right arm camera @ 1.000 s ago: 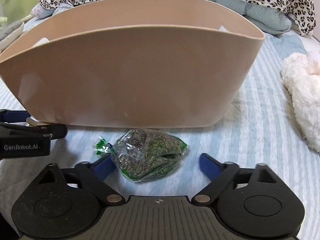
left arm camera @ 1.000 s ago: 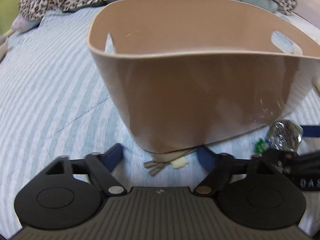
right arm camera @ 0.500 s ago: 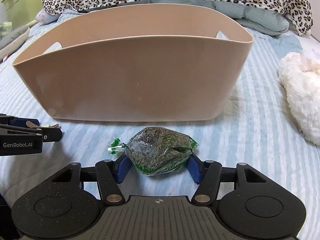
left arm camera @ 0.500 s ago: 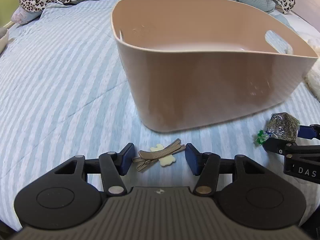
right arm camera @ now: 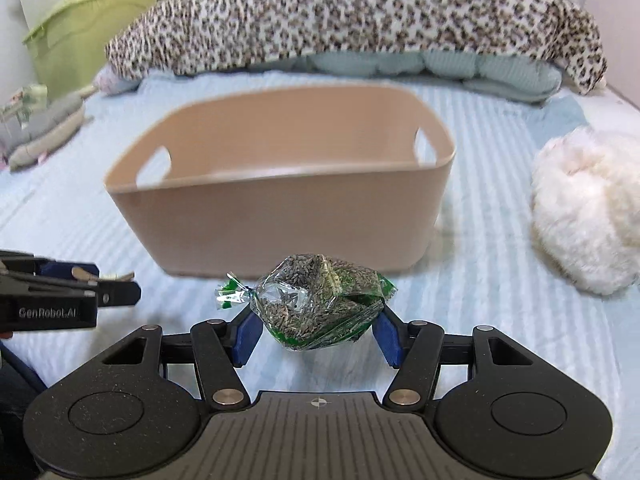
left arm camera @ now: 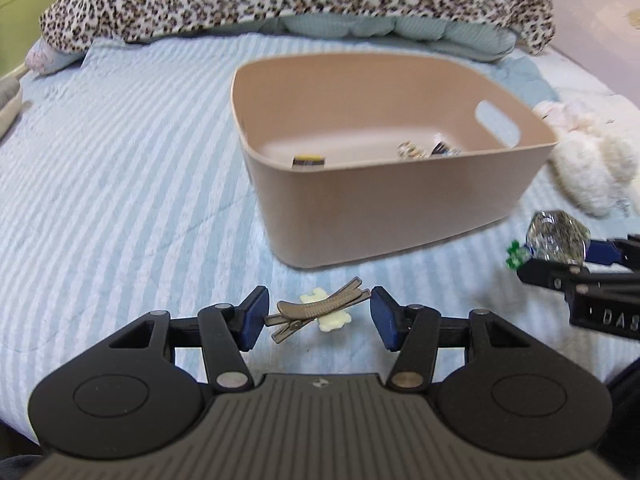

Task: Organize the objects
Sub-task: 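Grasp the green herb bag with the right tool while the left tool grasps the beige hair clip, then carry the herb bag and hair clip over the basket and open both tools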

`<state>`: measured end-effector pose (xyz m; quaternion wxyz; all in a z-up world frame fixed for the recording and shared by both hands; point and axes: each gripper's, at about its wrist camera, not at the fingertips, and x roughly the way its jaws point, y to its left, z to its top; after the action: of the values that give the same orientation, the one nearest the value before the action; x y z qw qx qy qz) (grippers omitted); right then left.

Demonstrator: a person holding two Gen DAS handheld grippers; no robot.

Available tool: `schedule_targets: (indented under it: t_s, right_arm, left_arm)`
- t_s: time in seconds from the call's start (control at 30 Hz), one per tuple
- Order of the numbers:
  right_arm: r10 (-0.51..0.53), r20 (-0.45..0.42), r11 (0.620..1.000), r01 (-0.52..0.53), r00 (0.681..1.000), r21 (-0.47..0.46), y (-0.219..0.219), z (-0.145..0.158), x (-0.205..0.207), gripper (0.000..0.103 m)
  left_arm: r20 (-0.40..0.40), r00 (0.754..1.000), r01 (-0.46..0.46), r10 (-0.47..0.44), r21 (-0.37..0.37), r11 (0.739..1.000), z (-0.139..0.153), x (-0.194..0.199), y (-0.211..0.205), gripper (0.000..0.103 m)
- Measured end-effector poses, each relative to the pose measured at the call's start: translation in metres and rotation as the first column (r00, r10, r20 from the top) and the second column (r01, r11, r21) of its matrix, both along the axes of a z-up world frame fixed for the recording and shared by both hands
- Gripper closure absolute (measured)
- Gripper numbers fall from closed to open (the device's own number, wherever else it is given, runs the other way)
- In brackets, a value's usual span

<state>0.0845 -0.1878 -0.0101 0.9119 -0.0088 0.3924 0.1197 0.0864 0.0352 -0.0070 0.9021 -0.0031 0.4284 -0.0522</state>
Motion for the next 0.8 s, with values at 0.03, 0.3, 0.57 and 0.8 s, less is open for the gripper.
schedule_targets:
  t_s: [0.03, 0.3, 0.57, 0.8]
  right_arm:
    - [-0.001, 0.020, 1.000, 0.001, 1.000, 0.004, -0.002, 0.007, -0.001, 0.046]
    - [-0.015, 0.144, 0.999, 0.009, 0.989, 0.036, -0.011, 0.048, 0.004, 0.046]
    - [-0.017, 0.246, 1.000, 0.012, 0.969, 0.020, -0.010, 0.079, 0.033, 0.046]
    - [-0.008, 0.270, 1.000, 0.010, 0.963, -0.004, 0.000, 0.083, 0.072, 0.046]
  left_arm:
    - [0.010, 1.000, 0.006, -0.006, -0.003, 1.000, 0.008, -0.003, -0.003, 0.046]
    - [0.133, 0.991, 0.033, -0.029, -0.023, 0.999, 0.059, -0.013, -0.008, 0.046]
    - [0.243, 0.969, 0.051, -0.050, 0.001, 0.999, 0.100, 0.018, -0.024, 0.046]
    - [0.256, 0.966, 0.027, -0.039, 0.050, 0.998, 0.096, 0.062, -0.044, 0.046]
